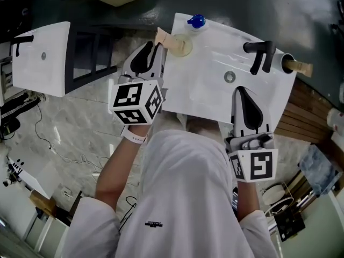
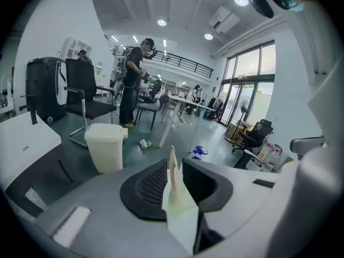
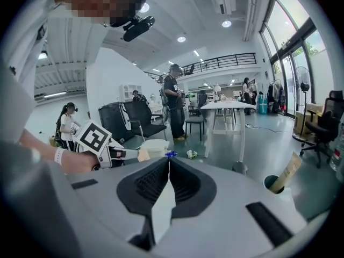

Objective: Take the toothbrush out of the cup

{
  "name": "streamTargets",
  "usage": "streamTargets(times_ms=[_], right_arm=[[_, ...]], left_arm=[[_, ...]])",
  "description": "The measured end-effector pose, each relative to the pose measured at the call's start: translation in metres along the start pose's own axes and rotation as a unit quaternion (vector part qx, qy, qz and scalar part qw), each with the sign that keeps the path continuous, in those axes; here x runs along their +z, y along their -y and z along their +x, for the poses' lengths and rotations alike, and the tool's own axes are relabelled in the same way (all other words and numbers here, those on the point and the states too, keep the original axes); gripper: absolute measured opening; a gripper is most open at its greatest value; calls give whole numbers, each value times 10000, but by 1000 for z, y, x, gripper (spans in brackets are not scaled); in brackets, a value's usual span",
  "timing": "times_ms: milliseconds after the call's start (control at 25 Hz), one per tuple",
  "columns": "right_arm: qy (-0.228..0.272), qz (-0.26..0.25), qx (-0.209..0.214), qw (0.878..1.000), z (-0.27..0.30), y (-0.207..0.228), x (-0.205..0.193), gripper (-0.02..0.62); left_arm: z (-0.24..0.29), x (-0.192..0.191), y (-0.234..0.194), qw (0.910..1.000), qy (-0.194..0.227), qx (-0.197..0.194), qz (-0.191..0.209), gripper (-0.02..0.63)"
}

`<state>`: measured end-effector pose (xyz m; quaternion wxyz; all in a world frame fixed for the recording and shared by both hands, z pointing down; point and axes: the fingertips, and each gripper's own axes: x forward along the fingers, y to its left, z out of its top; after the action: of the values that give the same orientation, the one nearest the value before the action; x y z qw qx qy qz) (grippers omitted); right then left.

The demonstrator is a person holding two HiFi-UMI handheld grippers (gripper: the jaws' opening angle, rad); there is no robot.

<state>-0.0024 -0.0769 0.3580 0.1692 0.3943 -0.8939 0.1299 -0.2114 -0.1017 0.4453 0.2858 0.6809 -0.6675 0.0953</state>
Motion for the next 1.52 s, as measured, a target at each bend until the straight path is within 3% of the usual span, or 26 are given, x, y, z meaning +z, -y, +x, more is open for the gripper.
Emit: streamTargets(times_ms=[240, 480, 800, 1520], right_arm=[[-107, 60, -9, 9999, 8, 1, -9, 8], [-135, 70, -21, 9999, 12, 0, -10, 7], [-47, 104, -131, 9998, 7, 2, -6, 7], [498, 181, -549, 9971, -32, 18, 22, 8]], left_arm=[[13, -5, -5, 10000, -51, -21, 39, 84], [18, -6, -7, 9999, -92, -21, 138, 11], [11, 0, 0, 9997, -39, -126, 212, 6], [-41, 65, 57, 9954, 499, -548, 607, 6]])
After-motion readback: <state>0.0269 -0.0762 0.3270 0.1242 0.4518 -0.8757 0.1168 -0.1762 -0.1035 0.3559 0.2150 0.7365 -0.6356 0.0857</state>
